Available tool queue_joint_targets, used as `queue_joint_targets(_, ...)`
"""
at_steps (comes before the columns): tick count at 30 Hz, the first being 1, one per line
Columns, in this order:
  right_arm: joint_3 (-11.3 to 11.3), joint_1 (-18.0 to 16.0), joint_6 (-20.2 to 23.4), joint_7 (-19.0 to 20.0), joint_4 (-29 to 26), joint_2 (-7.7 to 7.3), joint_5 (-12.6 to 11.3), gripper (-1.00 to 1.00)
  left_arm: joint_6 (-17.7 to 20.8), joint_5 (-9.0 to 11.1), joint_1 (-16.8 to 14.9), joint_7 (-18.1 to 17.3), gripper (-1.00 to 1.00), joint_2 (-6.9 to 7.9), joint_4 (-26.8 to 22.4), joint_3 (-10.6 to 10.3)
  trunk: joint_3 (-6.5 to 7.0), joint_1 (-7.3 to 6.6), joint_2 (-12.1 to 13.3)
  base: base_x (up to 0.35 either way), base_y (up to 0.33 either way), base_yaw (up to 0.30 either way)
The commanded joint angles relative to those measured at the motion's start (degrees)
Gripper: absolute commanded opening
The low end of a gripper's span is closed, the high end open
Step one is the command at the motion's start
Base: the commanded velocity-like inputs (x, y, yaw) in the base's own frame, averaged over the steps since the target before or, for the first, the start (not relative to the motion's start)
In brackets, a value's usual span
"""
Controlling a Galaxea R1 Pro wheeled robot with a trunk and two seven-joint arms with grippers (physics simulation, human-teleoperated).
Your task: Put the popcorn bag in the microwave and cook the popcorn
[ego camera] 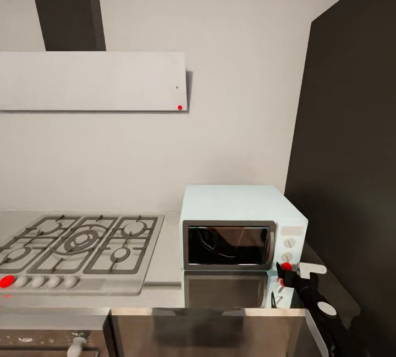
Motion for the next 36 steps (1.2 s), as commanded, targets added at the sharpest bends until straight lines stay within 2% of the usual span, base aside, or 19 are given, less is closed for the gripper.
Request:
queue_joint_targets(1, -0.22, -0.02, -0.19, 0.37, 0.06, 0.03, 0.15, 1.0, 0.33, 0.54, 0.01, -0.13, 1.0, 0.03, -0.1, -0.49, -0.01, 0.01, -0.03, 0.0, 0.0, 0.0)
queue_joint_targets(6, -0.22, -0.02, -0.19, 0.37, 0.86, 0.03, 0.15, 1.0, 0.33, 0.54, 0.01, -0.13, 1.0, 0.03, -0.1, -0.49, -0.01, 0.01, -0.03, 0.0, 0.0, 0.0)
queue_joint_targets(10, -0.22, -0.02, -1.17, 0.37, 3.8, 0.03, 0.19, 1.0, 0.33, 0.54, 0.01, -0.13, 1.0, 0.03, -0.1, -0.5, -0.01, 0.01, -0.03, 0.0, 0.0, 0.0)
queue_joint_targets(11, -0.22, -0.02, -2.4, 0.37, 4.84, 0.03, 0.21, 1.0, 0.33, 0.54, 0.01, -0.13, 1.0, 0.03, -0.1, -0.48, -0.01, 0.01, -0.03, 0.0, 0.0, 0.0)
queue_joint_targets(13, -0.22, -0.02, -7.78, 0.37, 8.62, 0.03, 0.23, 1.0, 0.33, 0.54, 0.01, -0.13, 1.0, 0.03, -0.1, -0.49, -0.01, 0.01, -0.03, 0.0, 0.0, 0.0)
queue_joint_targets(16, -0.21, -0.04, -11.55, 0.37, 11.14, 0.03, 0.23, 1.0, 0.33, 0.54, 0.01, -0.13, 1.0, 0.03, -0.1, -0.47, -0.01, 0.01, -0.03, 0.0, 0.0, 0.0)
queue_joint_targets(18, -0.25, -0.03, -12.07, 0.37, 11.53, 0.03, 0.24, 1.0, 0.33, 0.54, 0.01, -0.13, 1.0, 0.04, -0.1, -0.46, -0.01, 0.01, -0.03, 0.0, 0.0, 0.0)
queue_joint_targets(19, -0.28, -0.03, -12.19, 0.37, 11.63, 0.03, 0.24, -1.0, 0.33, 0.54, 0.01, -0.13, 1.0, 0.03, -0.1, -0.48, -0.01, 0.01, -0.03, 0.0, 0.0, 0.0)
queue_joint_targets(36, -0.49, -0.06, -12.24, 0.37, 11.72, 0.03, 0.24, -1.0, 0.33, 0.54, 0.01, -0.13, 1.0, -0.06, -0.1, -0.5, -0.01, 0.01, -0.03, 0.0, 0.0, 0.0)
